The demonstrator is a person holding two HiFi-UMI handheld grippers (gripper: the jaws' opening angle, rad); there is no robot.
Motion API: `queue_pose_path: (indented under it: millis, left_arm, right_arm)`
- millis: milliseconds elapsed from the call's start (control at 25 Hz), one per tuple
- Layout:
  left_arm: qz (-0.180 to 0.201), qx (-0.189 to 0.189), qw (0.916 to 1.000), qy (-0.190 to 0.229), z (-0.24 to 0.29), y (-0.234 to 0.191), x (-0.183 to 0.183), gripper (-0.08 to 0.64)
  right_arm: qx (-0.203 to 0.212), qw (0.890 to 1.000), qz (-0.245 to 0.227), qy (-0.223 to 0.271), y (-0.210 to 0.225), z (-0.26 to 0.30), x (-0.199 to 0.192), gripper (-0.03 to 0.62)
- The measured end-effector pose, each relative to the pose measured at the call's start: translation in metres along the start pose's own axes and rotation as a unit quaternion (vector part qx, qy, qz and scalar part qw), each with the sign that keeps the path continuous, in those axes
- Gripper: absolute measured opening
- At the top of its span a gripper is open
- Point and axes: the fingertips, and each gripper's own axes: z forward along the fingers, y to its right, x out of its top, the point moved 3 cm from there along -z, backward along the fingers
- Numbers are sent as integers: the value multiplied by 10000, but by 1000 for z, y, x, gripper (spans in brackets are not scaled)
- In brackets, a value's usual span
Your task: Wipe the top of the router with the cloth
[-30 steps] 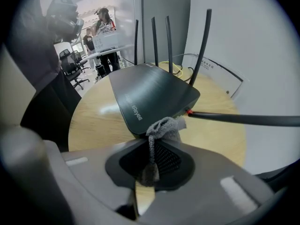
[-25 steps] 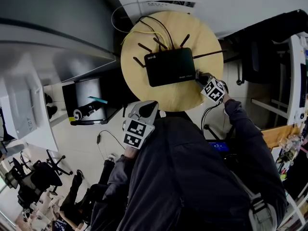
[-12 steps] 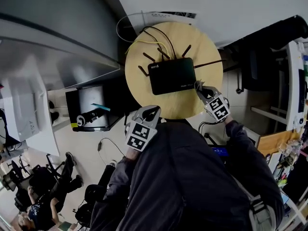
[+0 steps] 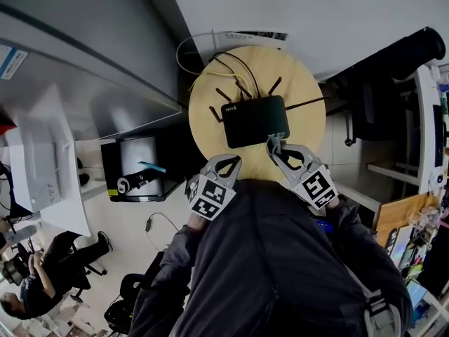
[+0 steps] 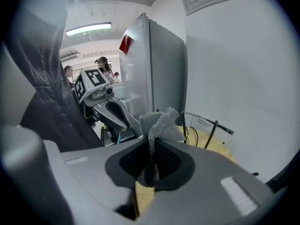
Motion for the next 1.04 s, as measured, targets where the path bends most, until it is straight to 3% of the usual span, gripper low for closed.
queue_pose_path:
  millis: [560, 1040]
  left_arm:
    - [563, -401, 9975, 141, 1, -4, 19, 0]
    - [693, -683, 9952, 144, 5, 2, 18, 0]
  right_arm:
    - [-201, 9998, 59, 52, 3, 6, 8, 28]
    - [-335, 9993, 135, 101, -6, 2, 8, 28]
